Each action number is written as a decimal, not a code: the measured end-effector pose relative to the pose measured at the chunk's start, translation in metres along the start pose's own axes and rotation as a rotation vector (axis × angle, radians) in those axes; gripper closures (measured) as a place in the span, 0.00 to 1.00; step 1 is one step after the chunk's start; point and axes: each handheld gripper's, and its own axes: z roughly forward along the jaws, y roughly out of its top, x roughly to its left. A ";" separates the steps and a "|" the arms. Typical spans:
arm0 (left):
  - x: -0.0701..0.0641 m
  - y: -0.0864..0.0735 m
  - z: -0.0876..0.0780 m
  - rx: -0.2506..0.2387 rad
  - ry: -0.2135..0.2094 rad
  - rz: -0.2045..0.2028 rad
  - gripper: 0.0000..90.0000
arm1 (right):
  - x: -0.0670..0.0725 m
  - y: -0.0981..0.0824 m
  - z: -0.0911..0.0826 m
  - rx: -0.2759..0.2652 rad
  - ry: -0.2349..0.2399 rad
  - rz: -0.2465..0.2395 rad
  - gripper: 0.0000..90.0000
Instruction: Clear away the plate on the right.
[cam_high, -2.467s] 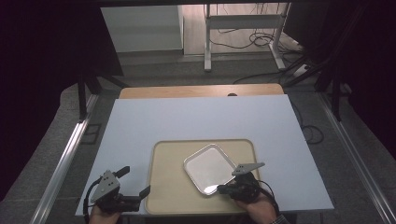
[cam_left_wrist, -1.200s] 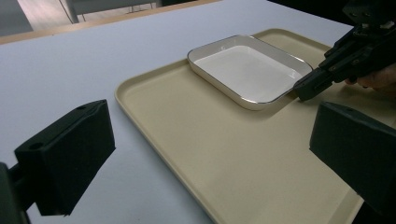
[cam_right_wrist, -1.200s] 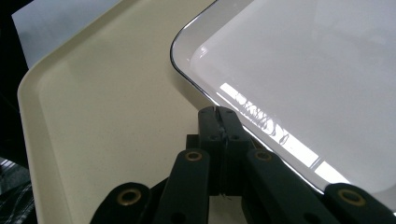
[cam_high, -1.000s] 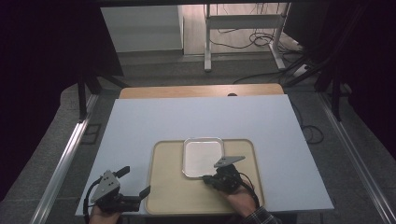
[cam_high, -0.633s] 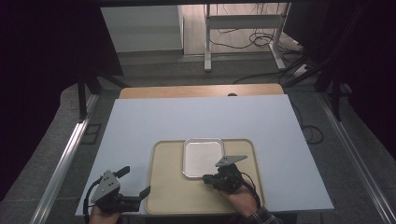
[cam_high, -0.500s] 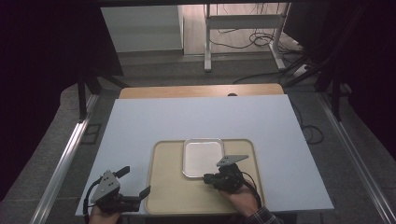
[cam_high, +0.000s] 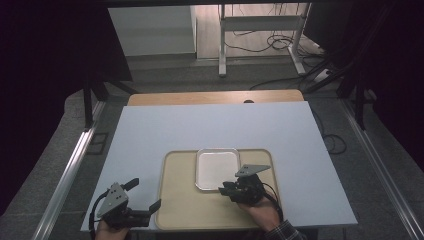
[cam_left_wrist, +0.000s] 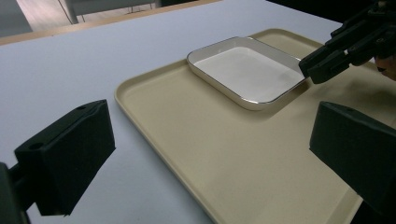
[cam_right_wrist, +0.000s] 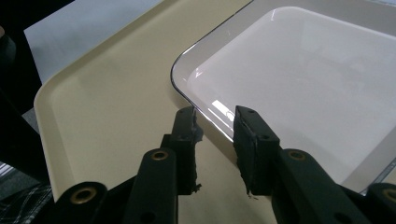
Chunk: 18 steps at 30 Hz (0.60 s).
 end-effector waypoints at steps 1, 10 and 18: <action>0.000 0.000 0.000 0.000 0.000 0.000 0.00 | 0.000 0.000 -0.001 0.001 -0.001 -0.002 0.76; 0.000 0.000 0.000 0.000 -0.004 -0.004 0.00 | -0.003 0.002 -0.007 -0.007 -0.022 -0.013 0.67; 0.001 0.000 0.000 0.000 -0.005 -0.004 0.00 | -0.005 0.003 -0.012 -0.010 -0.039 -0.030 0.58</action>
